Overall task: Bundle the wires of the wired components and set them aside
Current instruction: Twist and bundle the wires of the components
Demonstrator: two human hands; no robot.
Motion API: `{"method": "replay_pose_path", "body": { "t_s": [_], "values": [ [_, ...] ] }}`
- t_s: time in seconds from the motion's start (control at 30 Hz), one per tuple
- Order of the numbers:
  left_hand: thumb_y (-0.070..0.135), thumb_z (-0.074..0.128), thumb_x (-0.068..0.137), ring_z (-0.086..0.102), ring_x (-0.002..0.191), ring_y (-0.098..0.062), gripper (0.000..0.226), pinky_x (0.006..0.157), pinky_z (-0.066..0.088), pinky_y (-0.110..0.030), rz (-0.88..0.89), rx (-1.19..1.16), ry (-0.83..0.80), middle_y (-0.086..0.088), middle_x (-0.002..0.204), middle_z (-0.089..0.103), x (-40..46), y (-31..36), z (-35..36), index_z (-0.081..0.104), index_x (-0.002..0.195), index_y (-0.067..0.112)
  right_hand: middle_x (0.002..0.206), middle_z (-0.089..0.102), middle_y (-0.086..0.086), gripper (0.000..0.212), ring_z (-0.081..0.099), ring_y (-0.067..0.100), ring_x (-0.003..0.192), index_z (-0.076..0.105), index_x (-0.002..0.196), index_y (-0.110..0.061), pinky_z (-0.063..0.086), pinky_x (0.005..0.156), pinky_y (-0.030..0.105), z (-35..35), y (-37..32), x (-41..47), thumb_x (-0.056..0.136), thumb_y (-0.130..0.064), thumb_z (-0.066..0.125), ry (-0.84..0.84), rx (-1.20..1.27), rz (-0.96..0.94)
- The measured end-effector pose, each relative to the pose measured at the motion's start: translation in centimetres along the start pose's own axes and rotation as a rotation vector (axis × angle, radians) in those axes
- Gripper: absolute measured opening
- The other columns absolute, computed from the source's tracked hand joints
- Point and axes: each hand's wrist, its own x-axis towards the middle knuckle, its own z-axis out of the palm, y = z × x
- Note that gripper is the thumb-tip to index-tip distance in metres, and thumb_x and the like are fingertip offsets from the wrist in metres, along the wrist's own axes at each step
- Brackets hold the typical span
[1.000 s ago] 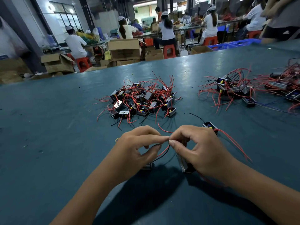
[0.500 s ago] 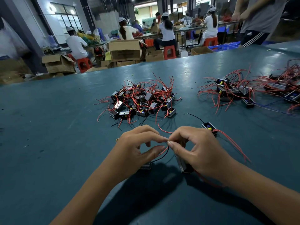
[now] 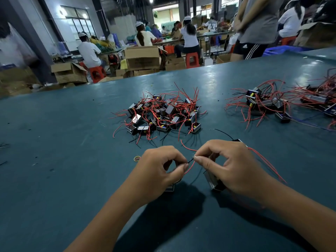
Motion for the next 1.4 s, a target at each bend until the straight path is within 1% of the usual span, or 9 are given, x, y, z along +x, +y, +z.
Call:
{"method": "replay_pose_path", "body": {
  "t_s": [0.3,0.5,0.63,0.8,0.93,1.03,1.13,1.27,1.4],
  "values": [
    [0.025,0.07,0.086,0.055,0.066,-0.017,0.006,0.063,0.044,-0.04,0.022,-0.031,-0.016,0.013,0.075,0.062,-0.11,0.18,0.11,0.069,0.08,0.025,0.075,0.066,-0.014,0.005,0.062,0.005,0.071,0.071,0.083,-0.02,0.045,0.067,0.015,0.26,-0.43,0.07,0.088,-0.02,0.07,-0.021,0.006,-0.041],
    [0.024,0.071,0.087,0.053,0.068,-0.014,0.01,0.062,0.041,-0.024,-0.001,-0.04,0.011,0.017,0.074,0.061,-0.1,0.0,-0.42,0.067,0.079,0.03,0.075,0.067,-0.016,0.007,0.063,0.004,0.072,0.072,0.081,-0.019,0.045,0.068,0.014,-0.54,-0.26,0.19,0.088,-0.022,0.072,-0.03,-0.001,-0.012],
    [0.029,0.069,0.088,0.055,0.069,-0.016,0.008,0.064,0.044,-0.032,0.019,-0.035,-0.006,0.014,0.076,0.062,-0.12,0.26,-0.16,0.069,0.08,0.026,0.076,0.067,-0.016,0.007,0.064,0.004,0.073,0.072,0.082,-0.02,0.045,0.068,0.013,-0.38,-0.41,0.09,0.088,-0.023,0.071,-0.019,0.019,-0.011],
    [0.03,0.069,0.088,0.056,0.068,-0.017,0.007,0.065,0.044,-0.039,0.018,-0.046,-0.017,0.017,0.077,0.062,-0.17,0.17,0.05,0.069,0.082,0.027,0.076,0.069,-0.013,0.004,0.066,0.009,0.072,0.073,0.084,-0.022,0.052,0.066,0.027,0.15,-0.21,-0.03,0.088,-0.024,0.072,-0.012,0.071,0.028],
    [0.029,0.069,0.089,0.058,0.07,-0.017,0.007,0.065,0.046,-0.04,0.03,-0.035,-0.033,0.015,0.079,0.063,-0.23,0.11,0.32,0.07,0.084,0.023,0.076,0.069,-0.014,0.005,0.066,0.009,0.072,0.072,0.084,-0.025,0.051,0.066,0.023,0.28,-0.34,-0.13,0.088,-0.025,0.07,-0.02,0.103,0.03],
    [0.029,0.069,0.09,0.058,0.074,-0.014,0.008,0.066,0.046,-0.027,0.054,-0.017,-0.022,0.014,0.08,0.064,-0.21,-0.08,-0.02,0.071,0.088,0.022,0.074,0.068,-0.013,0.006,0.065,0.01,0.071,0.071,0.082,-0.024,0.05,0.066,0.02,0.25,-0.38,-0.16,0.088,-0.024,0.069,-0.024,0.128,0.05],
    [0.027,0.071,0.09,0.058,0.076,-0.012,0.007,0.07,0.037,-0.011,0.101,0.007,0.055,0.013,0.084,0.065,0.06,-0.16,-0.56,0.071,0.09,0.02,0.073,0.068,-0.013,0.007,0.065,0.01,0.071,0.071,0.081,-0.024,0.05,0.067,0.021,0.25,-0.36,-0.16,0.088,-0.025,0.069,-0.03,0.145,0.066],
    [0.02,0.075,0.086,0.056,0.079,-0.005,0.012,0.074,0.037,-0.009,0.18,0.0,0.101,0.01,0.094,0.065,0.22,0.01,-0.35,0.072,0.098,0.017,0.074,0.068,-0.013,0.007,0.064,0.009,0.071,0.07,0.081,-0.027,0.048,0.067,0.018,0.3,-0.3,-0.21,0.088,-0.025,0.069,-0.042,0.166,0.077],
    [0.026,0.072,0.089,0.056,0.086,0.0,0.015,0.073,0.046,-0.02,0.284,0.044,0.131,0.009,0.096,0.062,0.22,0.21,-0.18,0.076,0.097,0.014,0.076,0.069,-0.012,0.005,0.065,0.008,0.072,0.073,0.085,-0.025,0.05,0.068,0.021,0.3,-0.47,-0.27,0.087,-0.025,0.068,-0.074,0.181,0.082]
  ]
}}
